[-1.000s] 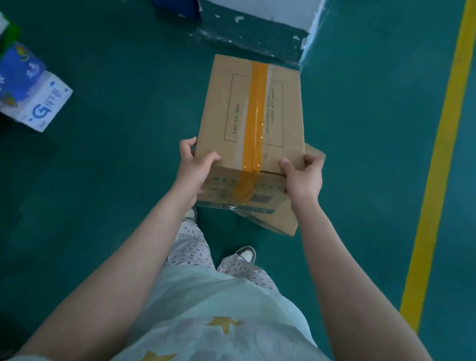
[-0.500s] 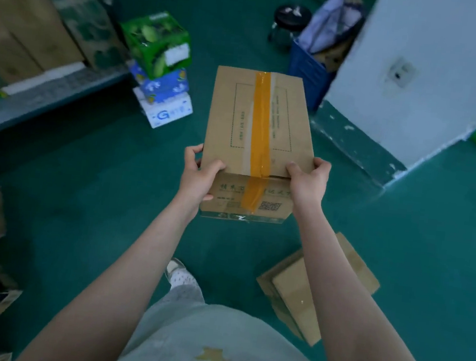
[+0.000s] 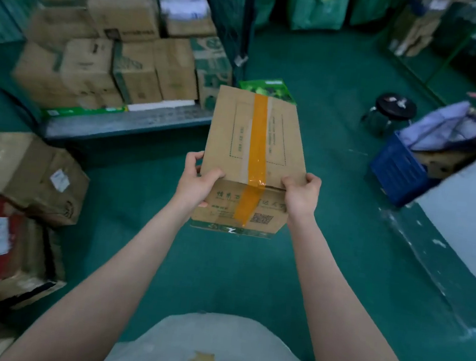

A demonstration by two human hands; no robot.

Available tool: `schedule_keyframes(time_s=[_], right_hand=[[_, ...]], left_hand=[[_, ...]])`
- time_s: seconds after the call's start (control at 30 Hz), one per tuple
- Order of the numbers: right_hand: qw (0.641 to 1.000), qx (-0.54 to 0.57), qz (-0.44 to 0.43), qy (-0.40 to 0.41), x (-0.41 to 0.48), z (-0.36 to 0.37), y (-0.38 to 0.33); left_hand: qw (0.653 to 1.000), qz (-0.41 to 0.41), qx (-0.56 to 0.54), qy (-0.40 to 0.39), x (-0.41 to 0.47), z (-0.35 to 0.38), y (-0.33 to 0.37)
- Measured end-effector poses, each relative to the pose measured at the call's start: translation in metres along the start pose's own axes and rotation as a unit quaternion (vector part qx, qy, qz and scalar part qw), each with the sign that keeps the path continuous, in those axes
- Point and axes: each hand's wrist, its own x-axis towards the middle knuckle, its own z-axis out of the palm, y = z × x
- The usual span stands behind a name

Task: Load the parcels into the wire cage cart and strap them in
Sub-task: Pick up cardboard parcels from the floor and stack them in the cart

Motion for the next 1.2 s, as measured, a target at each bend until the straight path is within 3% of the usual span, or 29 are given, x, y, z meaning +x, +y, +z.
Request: schedule_keyframes(time_s=[0.3, 0.6, 0.9, 1.2], right_hand=[[0.996, -0.013, -0.037, -0.081, 0.05, 0.078, -0.047], [0.984, -0.052, -0.071, -0.154, 0.138, 0.125, -0.103], [0.971, -0.078, -0.087, -0.207, 0.216, 0.162, -0.154], [0.963, -0.109, -0.093, -0.227, 0.259, 0.244, -0.191]], left_hand=[[0.995, 0.005, -0.06, 0.085, 0.059, -0.037, 0.015], [0.98, 0.006, -0.106, 0.168, 0.136, -0.02, 0.047], [0.966, -0.004, -0.132, 0.221, 0.207, -0.002, 0.086], [0.959, -0.016, -0.141, 0.247, 0.286, -0.043, 0.105]])
